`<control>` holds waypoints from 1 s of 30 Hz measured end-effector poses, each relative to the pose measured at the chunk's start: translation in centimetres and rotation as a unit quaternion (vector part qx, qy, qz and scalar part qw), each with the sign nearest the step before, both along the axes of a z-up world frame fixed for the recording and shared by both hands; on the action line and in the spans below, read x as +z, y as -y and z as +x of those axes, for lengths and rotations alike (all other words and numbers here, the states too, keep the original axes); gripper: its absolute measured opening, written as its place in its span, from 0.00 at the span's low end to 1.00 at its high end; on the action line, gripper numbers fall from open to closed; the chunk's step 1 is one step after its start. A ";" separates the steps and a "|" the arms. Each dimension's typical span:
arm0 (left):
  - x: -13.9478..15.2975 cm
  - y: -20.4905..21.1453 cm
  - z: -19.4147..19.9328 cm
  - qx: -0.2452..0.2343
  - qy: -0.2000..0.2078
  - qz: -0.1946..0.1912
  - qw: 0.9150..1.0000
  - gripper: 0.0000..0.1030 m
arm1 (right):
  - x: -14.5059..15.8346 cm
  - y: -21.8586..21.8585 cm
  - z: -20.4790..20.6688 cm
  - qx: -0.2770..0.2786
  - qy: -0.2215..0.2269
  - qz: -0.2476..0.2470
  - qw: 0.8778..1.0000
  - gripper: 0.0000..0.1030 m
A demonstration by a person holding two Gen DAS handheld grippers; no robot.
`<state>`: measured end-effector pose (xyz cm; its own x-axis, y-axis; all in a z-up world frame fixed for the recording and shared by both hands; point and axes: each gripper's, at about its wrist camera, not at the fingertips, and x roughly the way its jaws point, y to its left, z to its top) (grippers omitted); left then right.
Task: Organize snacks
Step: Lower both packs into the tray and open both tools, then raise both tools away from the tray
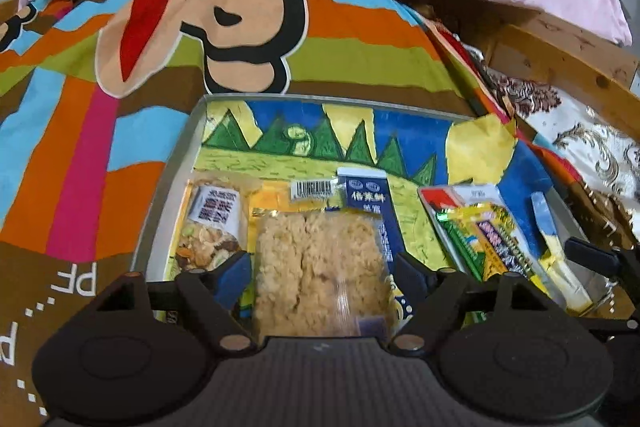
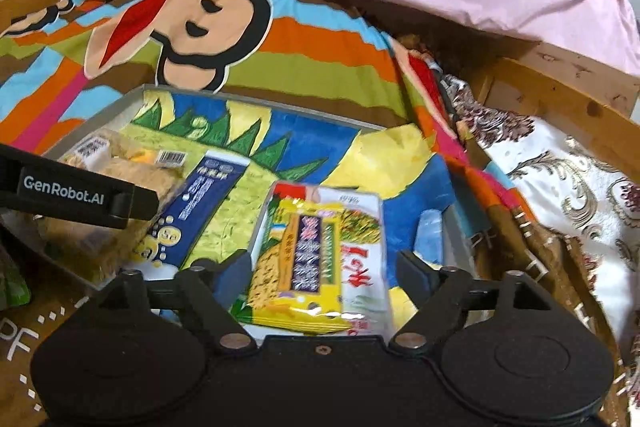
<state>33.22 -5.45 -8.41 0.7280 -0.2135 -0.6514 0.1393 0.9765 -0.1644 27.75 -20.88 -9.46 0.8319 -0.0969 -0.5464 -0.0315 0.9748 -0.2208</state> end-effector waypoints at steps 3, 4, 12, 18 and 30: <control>0.9 -0.2 -0.4 0.002 0.009 -0.006 1.000 0.84 | 1.2 0.5 -0.8 -0.008 0.018 0.005 1.000 0.87; 1.3 -0.2 -0.6 0.004 0.013 -0.010 1.000 0.85 | 1.7 0.8 -1.1 -0.011 0.025 0.006 1.000 0.91; 5.3 -0.7 -3.3 0.023 0.068 -0.025 0.997 0.99 | 6.0 2.1 -5.1 -0.023 0.084 0.033 0.996 0.99; 8.4 -1.3 -7.1 0.040 0.118 -0.032 0.992 0.99 | 8.9 2.3 -8.9 -0.006 0.127 0.044 0.991 0.99; 10.8 -2.1 -17.4 0.054 0.210 0.005 0.976 0.99 | 11.6 2.6 -18.9 0.010 0.183 0.047 0.982 0.99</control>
